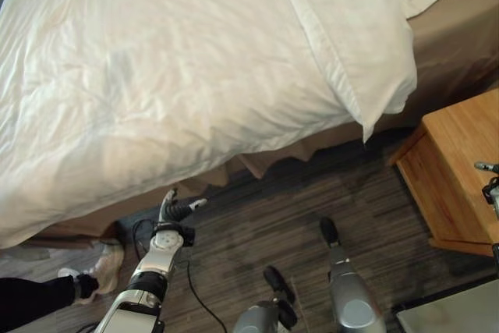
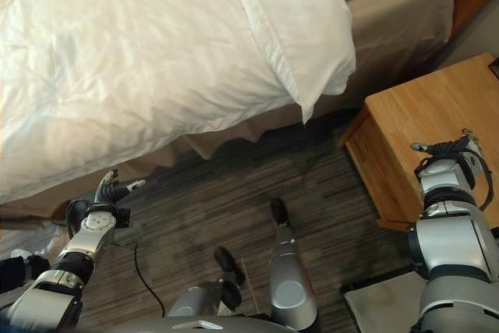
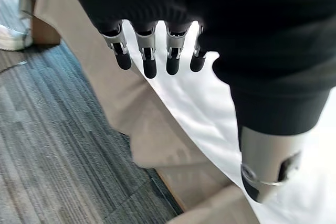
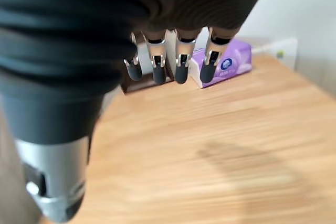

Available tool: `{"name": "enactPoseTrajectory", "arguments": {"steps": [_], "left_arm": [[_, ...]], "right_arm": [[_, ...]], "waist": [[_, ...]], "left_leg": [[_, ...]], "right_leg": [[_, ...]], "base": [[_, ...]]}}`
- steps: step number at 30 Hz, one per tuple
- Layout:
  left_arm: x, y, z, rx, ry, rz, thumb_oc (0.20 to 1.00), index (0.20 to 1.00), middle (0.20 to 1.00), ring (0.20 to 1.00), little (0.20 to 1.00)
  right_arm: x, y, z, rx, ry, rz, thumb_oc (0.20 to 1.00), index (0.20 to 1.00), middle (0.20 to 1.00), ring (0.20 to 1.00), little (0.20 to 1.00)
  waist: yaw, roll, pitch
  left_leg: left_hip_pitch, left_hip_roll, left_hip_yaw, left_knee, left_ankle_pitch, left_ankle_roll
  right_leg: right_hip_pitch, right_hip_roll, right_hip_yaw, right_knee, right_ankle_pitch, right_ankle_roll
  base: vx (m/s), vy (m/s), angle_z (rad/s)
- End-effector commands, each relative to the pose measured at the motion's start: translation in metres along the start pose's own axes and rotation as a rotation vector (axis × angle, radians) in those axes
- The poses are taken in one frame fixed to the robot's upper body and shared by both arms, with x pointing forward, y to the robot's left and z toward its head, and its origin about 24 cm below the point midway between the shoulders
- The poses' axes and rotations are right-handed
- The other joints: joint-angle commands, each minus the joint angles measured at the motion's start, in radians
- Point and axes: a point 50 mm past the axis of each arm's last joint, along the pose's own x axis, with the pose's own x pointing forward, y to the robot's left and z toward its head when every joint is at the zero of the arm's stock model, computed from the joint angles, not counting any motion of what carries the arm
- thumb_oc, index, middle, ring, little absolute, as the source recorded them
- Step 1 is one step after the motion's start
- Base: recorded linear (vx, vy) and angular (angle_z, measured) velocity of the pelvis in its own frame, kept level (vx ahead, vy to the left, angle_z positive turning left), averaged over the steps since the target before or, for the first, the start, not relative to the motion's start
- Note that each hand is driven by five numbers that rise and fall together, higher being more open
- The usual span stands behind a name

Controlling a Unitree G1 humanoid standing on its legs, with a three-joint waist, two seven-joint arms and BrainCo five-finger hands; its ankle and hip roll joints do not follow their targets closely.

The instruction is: Making the bed.

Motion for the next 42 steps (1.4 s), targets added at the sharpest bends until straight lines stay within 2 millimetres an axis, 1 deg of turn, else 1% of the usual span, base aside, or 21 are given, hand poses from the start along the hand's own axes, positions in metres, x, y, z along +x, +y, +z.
{"name": "enactPoseTrajectory", "arguments": {"steps": [1,2,5,6,8,9,10,15,16,17,20,23,26,27,32,35,36,38,39,41,42], "left_arm": [[0.004,0.034,0.011,0.032,-0.055,0.086,1.000,1.000,1.000,1.000,1.000],[0.004,0.034,0.011,0.033,-0.055,0.086,1.000,1.000,1.000,1.000,1.000],[0.003,0.033,0.024,0.026,-0.118,0.093,1.000,1.000,1.000,1.000,1.000],[0.003,0.033,0.023,0.027,-0.118,0.092,1.000,1.000,1.000,1.000,1.000],[-0.001,0.029,0.026,0.017,-0.146,0.089,1.000,1.000,1.000,1.000,1.000],[-0.001,0.030,0.026,0.017,-0.145,0.089,1.000,1.000,1.000,1.000,1.000],[-0.003,0.028,0.026,0.020,-0.162,0.085,1.000,1.000,1.000,1.000,1.000],[-0.006,0.023,0.032,-0.012,-0.205,0.078,1.000,1.000,1.000,1.000,1.000],[-0.006,0.024,0.032,-0.012,-0.205,0.079,1.000,1.000,1.000,1.000,1.000],[-0.006,0.020,0.036,-0.021,-0.224,0.070,1.000,1.000,1.000,1.000,1.000],[-0.006,0.019,0.042,-0.032,-0.251,0.064,1.000,1.000,1.000,1.000,1.000],[-0.006,0.019,0.057,-0.068,-0.311,0.069,1.000,1.000,1.000,1.000,1.000],[-0.006,0.020,0.063,-0.085,-0.338,0.068,1.000,1.000,1.000,1.000,1.000],[-0.005,0.022,0.066,-0.105,-0.349,0.072,1.000,1.000,1.000,1.000,1.000],[-0.006,0.023,0.069,-0.163,-0.366,0.060,1.000,1.000,1.000,1.000,1.000],[-0.006,0.027,0.073,-0.164,-0.380,0.061,1.000,1.000,1.000,1.000,1.000],[-0.005,0.027,0.077,-0.168,-0.390,0.055,1.000,1.000,1.000,1.000,1.000],[-0.004,0.027,0.084,-0.160,-0.408,0.040,1.000,1.000,1.000,1.000,1.000],[-0.002,0.026,0.084,-0.154,-0.398,0.034,1.000,1.000,1.000,1.000,1.000],[-0.003,0.027,0.083,-0.145,-0.400,0.023,1.000,1.000,1.000,1.000,1.000],[-0.003,0.027,0.083,-0.146,-0.401,0.021,1.000,1.000,1.000,1.000,1.000]], "right_arm": [[-0.014,0.003,0.076,0.253,-0.334,0.062,0.200,0.200,0.200,0.200,0.200],[-0.015,0.003,0.075,0.253,-0.332,0.063,0.200,0.200,0.200,0.200,0.200],[-0.042,0.015,0.119,0.505,-0.514,0.189,0.200,0.200,0.200,0.200,0.200],[-0.042,0.015,0.119,0.504,-0.513,0.188,0.200,0.200,0.200,0.200,0.200],[-0.064,0.023,0.147,0.805,-0.586,0.324,0.200,0.200,0.200,0.200,0.200],[-0.064,0.023,0.146,0.805,-0.586,0.325,0.200,0.200,0.200,0.200,0.200],[-0.075,0.025,0.166,0.953,-0.619,0.373,0.200,0.200,0.200,0.200,0.200],[-0.088,0.025,0.200,1.220,-0.626,0.421,0.200,0.200,0.200,0.200,0.200],[-0.089,0.025,0.200,1.220,-0.626,0.421,0.200,0.200,0.200,0.200,0.200],[-0.090,0.021,0.214,1.286,-0.629,0.422,0.200,0.200,0.200,0.200,0.200],[-0.092,0.015,0.227,1.345,-0.627,0.420,0.200,0.200,0.200,0.200,0.200],[-0.100,0.003,0.252,1.424,-0.672,0.429,0.200,0.200,0.200,0.200,0.200],[-0.107,-0.003,0.263,1.461,-0.715,0.443,0.200,0.200,0.200,0.200,0.200],[-0.113,-0.014,0.275,1.492,-0.766,0.442,0.200,0.200,0.200,0.200,0.200],[-0.124,-0.050,0.293,1.575,-0.897,0.401,0.200,0.200,0.200,0.200,0.200],[-0.129,-0.080,0.303,1.549,-1.003,0.342,0.200,0.200,0.200,0.200,0.200],[-0.130,-0.097,0.307,1.533,-1.044,0.307,0.200,0.200,0.200,0.200,0.200],[-0.129,-0.125,0.309,1.468,-1.110,0.227,0.200,0.200,0.200,0.200,0.200],[-0.127,-0.130,0.308,1.450,-1.107,0.207,0.200,0.200,0.200,0.200,0.200],[-0.124,-0.156,0.304,1.424,-1.138,0.120,0.200,0.200,0.200,0.200,0.200],[-0.124,-0.157,0.304,1.423,-1.139,0.120,0.200,0.200,0.200,0.200,0.200]], "waist": [[0.003,-0.040,-0.023],[0.003,-0.041,-0.023],[0.010,-0.048,-0.012],[0.010,-0.047,-0.012],[0.027,-0.046,-0.003],[0.026,-0.047,-0.003],[0.046,-0.045,0.001],[0.095,-0.036,0.023],[0.095,-0.036,0.023],[0.118,-0.031,0.035],[0.140,-0.024,0.047],[0.184,-0.011,0.066],[0.205,-0.003,0.070],[0.226,0.011,0.078],[0.261,0.078,0.104],[0.269,0.125,0.141],[0.270,0.138,0.146],[0.261,0.156,0.164],[0.256,0.157,0.170],[0.246,0.164,0.180],[0.248,0.164,0.177]], "left_leg": [[-0.041,0.056,-0.049,0.013,-0.019,-0.036],[-0.040,0.056,-0.049,0.013,-0.019,-0.036],[-0.045,0.060,-0.046,0.013,-0.011,-0.038],[-0.042,0.059,-0.047,0.013,-0.017,-0.038],[-0.046,0.064,-0.054,0.013,-0.013,-0.040],[-0.046,0.065,-0.054,0.013,-0.013,-0.041],[-0.049,0.068,-0.059,0.013,-0.009,-0.042],[-0.065,0.078,-0.081,0.013,0.013,-0.049],[-0.066,0.078,-0.081,0.013,0.014,-0.049],[-0.075,0.081,-0.096,0.013,0.020,-0.050],[-0.089,0.087,-0.110,0.013,0.031,-0.052],[-0.124,0.096,-0.147,0.013,0.043,-0.057],[-0.150,0.098,-0.166,0.013,0.050,-0.059],[-0.172,0.099,-0.179,0.013,0.056,-0.059],[-0.246,0.099,-0.191,0.013,0.068,-0.060],[-0.306,0.095,-0.181,0.024,0.099,-0.058],[-0.345,0.087,-0.171,0.043,0.091,-0.057],[-0.438,0.090,-0.151,0.131,0.070,-0.060],[-0.474,0.095,-0.145,0.171,0.062,-0.062],[-0.545,0.110,-0.138,0.242,0.038,-0.067],[-0.551,0.110,-0.137,0.248,0.034,-0.066]], "right_leg": [[0.002,-0.033,-0.008,0.028,-0.177,0.077],[0.003,-0.033,-0.007,0.028,-0.177,0.077],[-0.001,-0.028,-0.006,0.028,-0.169,0.071],[0.002,-0.030,-0.007,0.029,-0.175,0.073],[0.004,-0.029,-0.020,0.029,-0.178,0.067],[0.004,-0.029,-0.020,0.029,-0.178,0.067],[0.007,-0.029,-0.031,0.031,-0.179,0.063],[0.004,-0.029,-0.060,0.056,-0.187,0.054],[0.002,-0.029,-0.060,0.056,-0.187,0.054],[-0.001,-0.029,-0.074,0.079,-0.200,0.049],[-0.015,-0.026,-0.086,0.111,-0.213,0.043],[-0.061,-0.020,-0.104,0.161,-0.234,0.042],[-0.086,-0.015,-0.107,0.169,-0.238,0.040],[-0.107,-0.013,-0.114,0.179,-0.245,0.039],[-0.214,-0.018,-0.133,0.261,-0.282,0.044],[-0.323,-0.020,-0.135,0.343,-0.292,0.047],[-0.388,-0.034,-0.130,0.411,-0.320,0.052],[-0.484,-0.051,-0.114,0.491,-0.334,0.057],[-0.511,-0.059,-0.106,0.519,-0.336,0.058],[-0.580,-0.072,-0.089,0.560,-0.342,0.062],[-0.586,-0.072,-0.088,0.564,-0.343,0.062]], "base": [[-0.01,-0.002,-0.20],[-0.02,-0.007,-0.22],[-0.02,-0.022,-0.19],[-0.03,-0.038,-0.31],[-0.01,-0.034,-0.13],[0.01,-0.047,0.01],[-0.02,-0.065,-0.14],[-0.02,-0.060,0.09],[-0.02,-0.063,0.25],[0.00,-0.057,0.23],[-0.03,-0.076,0.26],[-0.02,-0.105,0.33],[-0.03,-0.119,0.28],[-0.02,-0.096,0.22],[-0.02,-0.035,0.13],[-0.09,-0.021,0.04],[-0.08,0.007,-0.09],[-0.09,-0.009,0.02],[-0.08,-0.002,0.21],[-0.05,0.019,0.29],[-0.08,0.012,0.10]]}}
